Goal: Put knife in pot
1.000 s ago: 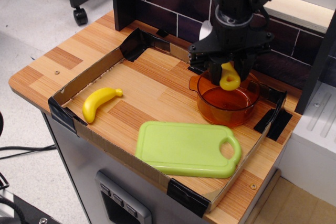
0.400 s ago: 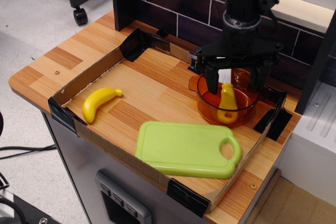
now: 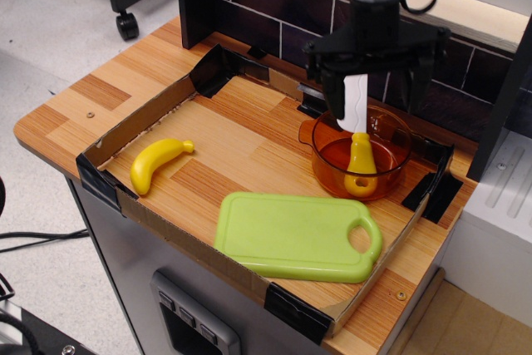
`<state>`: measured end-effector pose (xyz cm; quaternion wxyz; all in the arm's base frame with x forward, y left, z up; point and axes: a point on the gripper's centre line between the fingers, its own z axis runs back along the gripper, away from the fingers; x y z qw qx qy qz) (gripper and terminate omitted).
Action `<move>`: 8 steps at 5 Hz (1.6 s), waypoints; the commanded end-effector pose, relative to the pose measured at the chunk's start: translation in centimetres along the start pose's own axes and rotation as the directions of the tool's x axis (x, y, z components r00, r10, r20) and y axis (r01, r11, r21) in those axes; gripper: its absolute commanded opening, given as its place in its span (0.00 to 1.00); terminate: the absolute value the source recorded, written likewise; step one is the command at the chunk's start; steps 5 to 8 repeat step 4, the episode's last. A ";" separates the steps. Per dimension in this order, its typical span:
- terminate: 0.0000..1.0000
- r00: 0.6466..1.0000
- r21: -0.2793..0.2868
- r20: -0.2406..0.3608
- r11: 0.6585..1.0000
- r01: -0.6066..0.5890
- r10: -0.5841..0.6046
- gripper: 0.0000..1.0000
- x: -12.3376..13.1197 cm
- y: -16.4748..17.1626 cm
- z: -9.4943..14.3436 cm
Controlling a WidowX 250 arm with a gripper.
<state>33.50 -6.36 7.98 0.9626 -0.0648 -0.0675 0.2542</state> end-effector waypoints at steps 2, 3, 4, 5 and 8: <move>0.00 0.987 -0.131 0.075 0.980 0.151 -0.142 1.00 1.6 2.9 6.4; 0.00 0.987 -0.131 0.075 0.980 0.151 -0.142 1.00 1.6 2.9 6.4; 1.00 0.987 -0.131 0.075 0.980 0.151 -0.142 1.00 1.6 2.9 6.4; 1.00 0.987 -0.131 0.075 0.980 0.151 -0.142 1.00 1.6 2.9 6.4; 1.00 0.987 -0.131 0.075 0.980 0.151 -0.142 1.00 1.6 2.9 6.4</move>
